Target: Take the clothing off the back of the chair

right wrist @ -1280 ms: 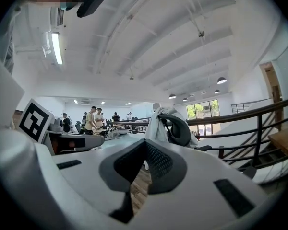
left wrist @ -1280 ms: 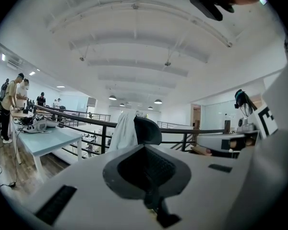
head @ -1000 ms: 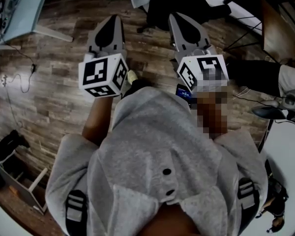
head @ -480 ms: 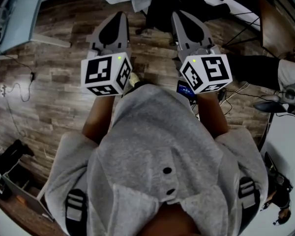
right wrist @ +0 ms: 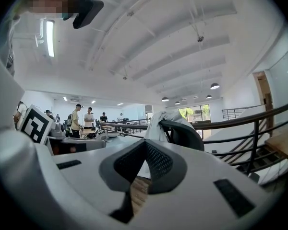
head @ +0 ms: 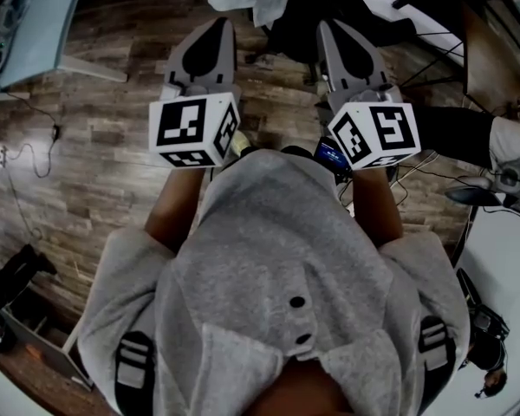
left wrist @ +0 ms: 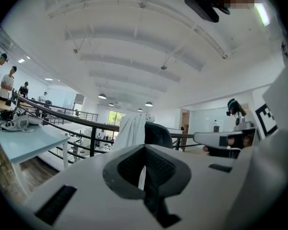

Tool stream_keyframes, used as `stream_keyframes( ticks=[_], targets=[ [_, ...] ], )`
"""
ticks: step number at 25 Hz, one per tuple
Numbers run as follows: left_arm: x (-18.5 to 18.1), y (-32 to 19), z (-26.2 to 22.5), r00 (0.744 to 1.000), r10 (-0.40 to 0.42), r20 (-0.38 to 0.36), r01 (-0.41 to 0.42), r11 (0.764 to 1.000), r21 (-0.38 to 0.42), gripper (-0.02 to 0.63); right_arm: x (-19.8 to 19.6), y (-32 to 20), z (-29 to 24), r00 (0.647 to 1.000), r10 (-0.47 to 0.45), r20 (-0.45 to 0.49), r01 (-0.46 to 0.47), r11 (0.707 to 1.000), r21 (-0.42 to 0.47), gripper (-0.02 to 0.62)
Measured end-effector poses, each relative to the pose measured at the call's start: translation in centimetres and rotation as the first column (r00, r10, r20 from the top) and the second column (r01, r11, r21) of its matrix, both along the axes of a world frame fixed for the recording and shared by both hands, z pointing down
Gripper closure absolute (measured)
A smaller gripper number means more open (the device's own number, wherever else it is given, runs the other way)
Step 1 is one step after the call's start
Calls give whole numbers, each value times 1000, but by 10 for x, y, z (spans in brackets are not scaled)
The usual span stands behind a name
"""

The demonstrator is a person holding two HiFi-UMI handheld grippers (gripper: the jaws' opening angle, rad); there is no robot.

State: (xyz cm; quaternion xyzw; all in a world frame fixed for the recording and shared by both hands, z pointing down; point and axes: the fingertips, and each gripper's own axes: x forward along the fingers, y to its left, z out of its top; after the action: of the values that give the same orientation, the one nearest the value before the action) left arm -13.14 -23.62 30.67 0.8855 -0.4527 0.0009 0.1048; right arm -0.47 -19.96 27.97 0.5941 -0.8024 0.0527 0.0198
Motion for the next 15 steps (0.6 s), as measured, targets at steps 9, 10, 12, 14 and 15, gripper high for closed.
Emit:
stream_keyframes(
  ticks=[9,10,12,14,15],
  targets=[
    [-5,-19,9,999,30,-20,-31,999,-24,597,-7,-24,6,1000,20,-1,-20,1000,-2,586],
    [-5,-20,10,999,33,-19,-33,999,-24,597,-7,-25,6,1000,23,0,-23,1000,-1,586],
    [-6,-23,12,999,33,-16,-34,999,-24,597,-8,-28,6,1000,21,2,-21,1000,2,586],
    [-8,-26,12,999,31,-16,-32,999,-23,597,-10,-29,5,1000,17,-1,-17,1000,7,585],
    [-9,-27,12,999,32,-17,-33,999,-22,597,-11,-29,4,1000,17,-3,-17,1000,9,584]
  ],
)
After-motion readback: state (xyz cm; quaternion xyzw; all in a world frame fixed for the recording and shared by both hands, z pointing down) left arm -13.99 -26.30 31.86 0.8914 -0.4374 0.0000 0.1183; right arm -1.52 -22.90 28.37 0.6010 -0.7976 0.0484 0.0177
